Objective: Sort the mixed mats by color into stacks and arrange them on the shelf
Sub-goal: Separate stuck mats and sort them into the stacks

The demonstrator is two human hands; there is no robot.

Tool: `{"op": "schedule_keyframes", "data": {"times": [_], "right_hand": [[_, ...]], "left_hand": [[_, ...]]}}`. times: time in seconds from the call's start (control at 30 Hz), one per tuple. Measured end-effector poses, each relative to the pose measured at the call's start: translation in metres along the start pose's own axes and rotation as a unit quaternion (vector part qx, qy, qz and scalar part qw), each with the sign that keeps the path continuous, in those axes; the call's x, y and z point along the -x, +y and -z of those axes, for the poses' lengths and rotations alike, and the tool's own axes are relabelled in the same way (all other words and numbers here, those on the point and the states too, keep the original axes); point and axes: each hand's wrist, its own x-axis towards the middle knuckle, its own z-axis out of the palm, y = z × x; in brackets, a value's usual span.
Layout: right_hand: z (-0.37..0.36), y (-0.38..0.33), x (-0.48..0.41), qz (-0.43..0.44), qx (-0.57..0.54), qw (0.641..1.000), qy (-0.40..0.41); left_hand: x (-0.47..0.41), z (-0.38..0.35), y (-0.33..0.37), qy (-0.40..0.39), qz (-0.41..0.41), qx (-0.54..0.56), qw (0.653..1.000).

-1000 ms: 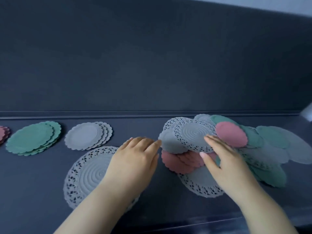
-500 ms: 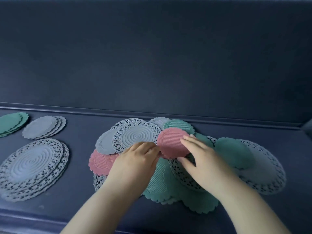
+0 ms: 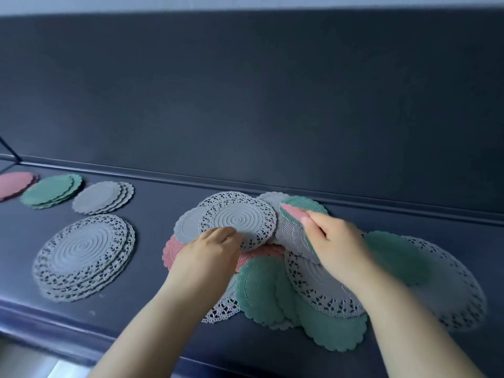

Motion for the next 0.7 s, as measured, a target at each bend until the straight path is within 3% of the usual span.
{"op": "schedule_keyframes", "data": {"times": [0.13, 0.27, 0.33, 0.63, 0.7], "right_hand": [[0.006, -0.003, 0.008, -0.035, -0.056, 0.989, 0.129], [-0.013, 0.002, 0.013, -0.063, -0.029, 0.993, 0.093], [-0.022, 0.004, 0.015, -0.085, 0.003, 0.994, 0.073], [-0.045, -0.006, 0.022, -0.032, 0.119, 0.991, 0.057], [-0.052, -0.001, 0.022, -0.028, 0.123, 0.991, 0.045]], "left_hand": [[-0.008, -0.009, -0.01, -0.017, -0.008, -0.015, 1.0], [-0.017, -0.003, -0.013, -0.053, -0.025, 0.024, 0.998], [-0.021, -0.002, -0.015, -0.075, -0.014, -0.019, 0.997], [-0.026, 0.002, -0.016, -0.073, -0.033, -0.005, 0.997], [-0.023, 0.009, -0.013, -0.03, -0.03, 0.02, 0.999]]}}
